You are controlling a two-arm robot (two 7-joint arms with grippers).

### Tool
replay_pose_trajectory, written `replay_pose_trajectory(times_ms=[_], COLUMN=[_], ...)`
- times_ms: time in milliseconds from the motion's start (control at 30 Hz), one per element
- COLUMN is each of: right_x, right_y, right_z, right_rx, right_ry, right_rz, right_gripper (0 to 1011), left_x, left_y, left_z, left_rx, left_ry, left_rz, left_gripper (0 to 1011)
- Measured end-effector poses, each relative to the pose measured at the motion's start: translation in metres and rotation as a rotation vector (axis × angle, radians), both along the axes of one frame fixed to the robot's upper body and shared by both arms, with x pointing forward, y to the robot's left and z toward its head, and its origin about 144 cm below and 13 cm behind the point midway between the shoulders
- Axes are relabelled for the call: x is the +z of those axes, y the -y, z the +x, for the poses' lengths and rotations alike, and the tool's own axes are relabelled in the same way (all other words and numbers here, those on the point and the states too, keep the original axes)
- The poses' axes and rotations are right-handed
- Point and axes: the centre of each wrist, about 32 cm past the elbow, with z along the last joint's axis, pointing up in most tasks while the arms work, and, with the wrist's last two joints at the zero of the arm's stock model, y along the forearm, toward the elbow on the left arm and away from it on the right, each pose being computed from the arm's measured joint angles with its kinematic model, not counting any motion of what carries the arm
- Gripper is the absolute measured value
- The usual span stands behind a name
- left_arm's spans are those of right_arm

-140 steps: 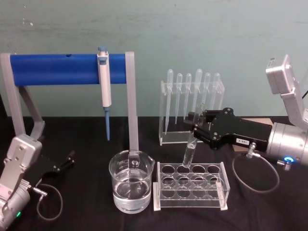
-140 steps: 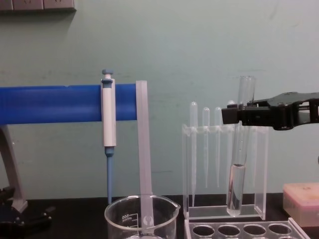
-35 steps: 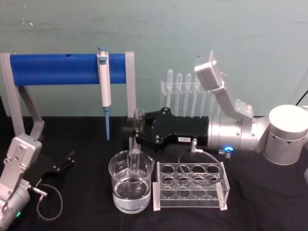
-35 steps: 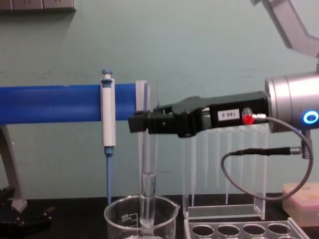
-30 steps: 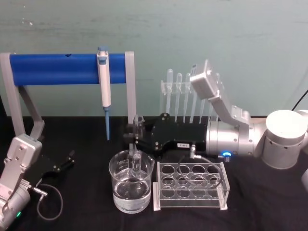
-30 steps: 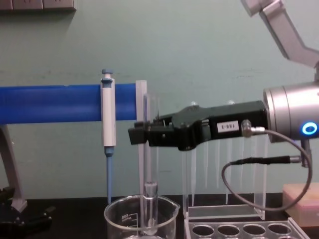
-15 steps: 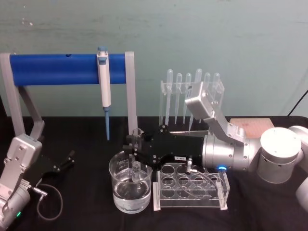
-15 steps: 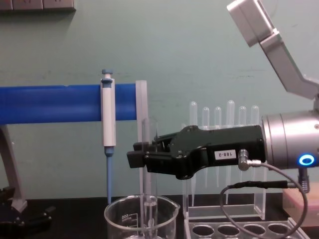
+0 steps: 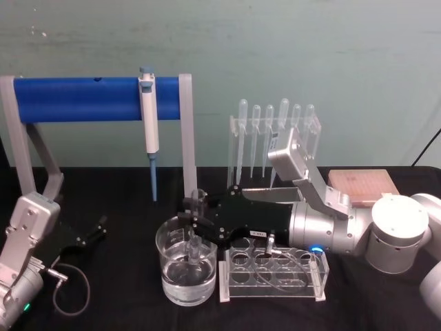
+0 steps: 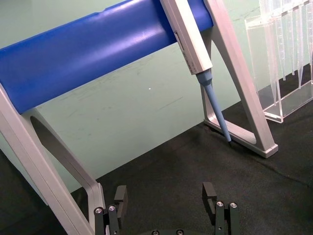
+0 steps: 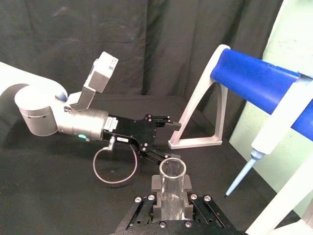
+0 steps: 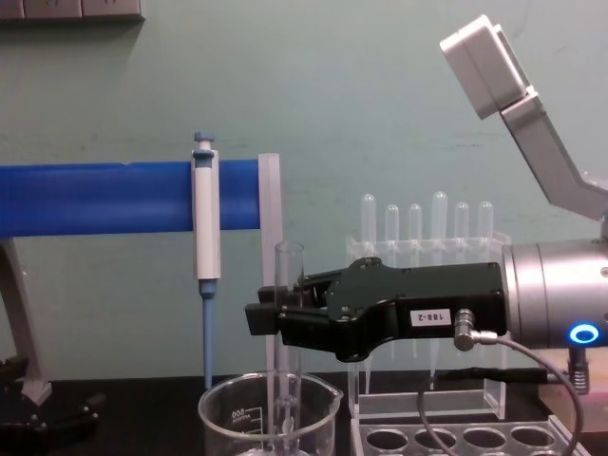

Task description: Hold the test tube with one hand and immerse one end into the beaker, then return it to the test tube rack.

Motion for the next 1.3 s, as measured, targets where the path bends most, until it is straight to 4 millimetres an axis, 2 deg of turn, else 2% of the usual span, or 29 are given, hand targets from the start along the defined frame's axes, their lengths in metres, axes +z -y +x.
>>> replay_pose_trajectory(times_ms=[733, 1300], right_x=[-0.016, -0.017], right_y=[-0.007, -0.007], right_z=[-0.002, -0.003], right_rx=[0.004, 0.004], right_ry=[-0.023, -0.022], right_rz=[0.015, 0.010], right_gripper=[225, 225], left_x=[0.000, 0.000], left_y=[0.000, 0.000], left_z=[0.000, 0.000], left_rx=[0.000, 0.000], left_ry=[0.000, 0.000], left_rz=[0.000, 0.000], left_gripper=[1000, 1000])
